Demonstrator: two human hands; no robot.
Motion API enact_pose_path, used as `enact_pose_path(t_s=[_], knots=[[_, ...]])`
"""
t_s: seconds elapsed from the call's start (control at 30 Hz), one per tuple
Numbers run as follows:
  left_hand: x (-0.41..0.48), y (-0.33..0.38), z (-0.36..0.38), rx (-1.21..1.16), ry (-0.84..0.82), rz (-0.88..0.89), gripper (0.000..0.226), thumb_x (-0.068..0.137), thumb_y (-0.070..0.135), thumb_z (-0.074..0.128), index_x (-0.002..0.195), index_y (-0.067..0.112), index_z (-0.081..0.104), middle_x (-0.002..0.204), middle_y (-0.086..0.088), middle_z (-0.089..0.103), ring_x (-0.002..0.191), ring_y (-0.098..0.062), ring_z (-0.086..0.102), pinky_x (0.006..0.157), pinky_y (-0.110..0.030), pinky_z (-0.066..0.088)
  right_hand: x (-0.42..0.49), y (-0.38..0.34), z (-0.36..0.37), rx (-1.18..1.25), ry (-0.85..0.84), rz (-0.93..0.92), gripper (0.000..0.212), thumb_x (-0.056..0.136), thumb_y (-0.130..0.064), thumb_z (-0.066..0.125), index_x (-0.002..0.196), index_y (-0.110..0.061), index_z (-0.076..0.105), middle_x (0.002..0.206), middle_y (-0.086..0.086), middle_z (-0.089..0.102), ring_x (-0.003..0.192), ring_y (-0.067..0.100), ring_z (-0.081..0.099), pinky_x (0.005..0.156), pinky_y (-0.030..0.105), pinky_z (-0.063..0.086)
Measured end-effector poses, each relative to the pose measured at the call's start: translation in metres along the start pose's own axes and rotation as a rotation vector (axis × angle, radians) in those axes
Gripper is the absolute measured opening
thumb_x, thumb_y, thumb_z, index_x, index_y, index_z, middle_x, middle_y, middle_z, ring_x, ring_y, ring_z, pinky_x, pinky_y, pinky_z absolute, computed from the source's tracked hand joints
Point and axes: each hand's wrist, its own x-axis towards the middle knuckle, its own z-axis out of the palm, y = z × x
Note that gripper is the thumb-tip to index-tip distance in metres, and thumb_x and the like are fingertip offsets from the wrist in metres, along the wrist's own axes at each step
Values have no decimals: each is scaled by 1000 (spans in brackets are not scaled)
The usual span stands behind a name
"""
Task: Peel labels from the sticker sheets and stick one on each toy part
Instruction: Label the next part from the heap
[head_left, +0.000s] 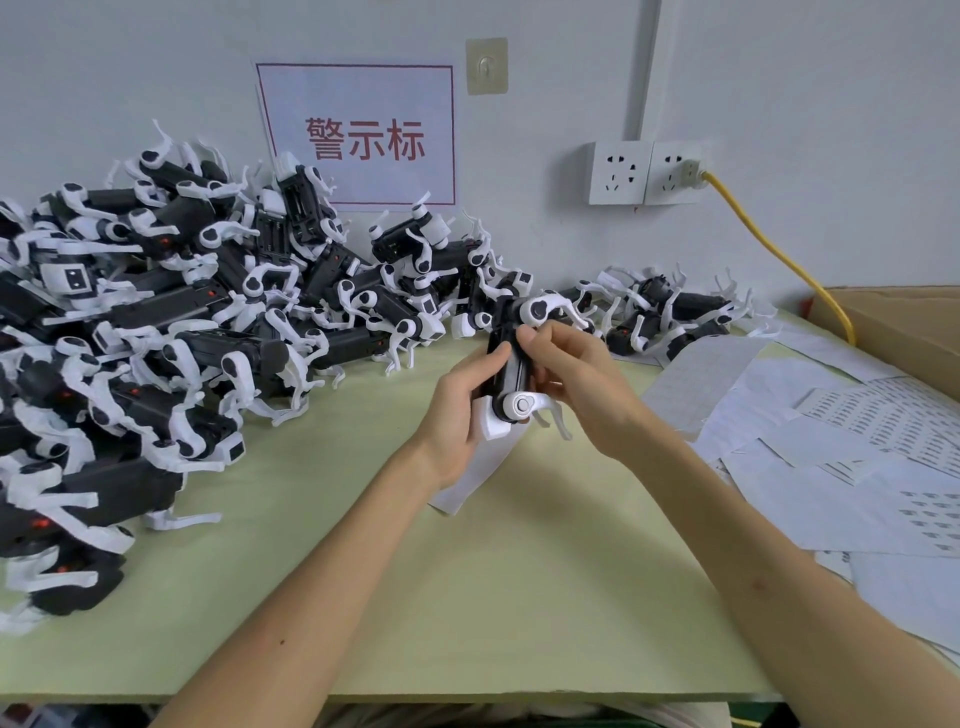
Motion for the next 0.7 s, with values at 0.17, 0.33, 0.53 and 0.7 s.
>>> enact_pose_path(t_s=[0.17,0.33,0.53,0.7], knots=[[-2,3,-1,47,13,37,43,93,35,51,129,15,66,111,-1,74,102,-14,70,82,-25,54,1,6,-3,50,-106,-7,44,93,-41,60,84,1,46,68,-2,46,63,13,45,66,28,40],[-2,3,-5,40,-4,47,34,91,33,52,118,19,69,102,2,76,93,-12,72,75,-22,56,2,8,-5,61,-153,15,53,94,-40,60,103,11,48,74,-1,50,65,11,48,68,23,46],[-1,3,-9,-13,4,45,28,91,31,52,99,25,78,96,-1,77,83,-16,73,67,-26,58,-1,5,-3,105,-196,44,47,95,-40,59,105,5,51,84,12,45,66,12,50,69,27,42],[-1,2,-7,-17,11,15,30,92,33,52,90,20,78,88,-3,74,77,-18,69,66,-28,56,-1,0,-4,93,-161,65,24,104,-30,50,88,-11,52,69,-2,51,63,12,49,65,29,36]])
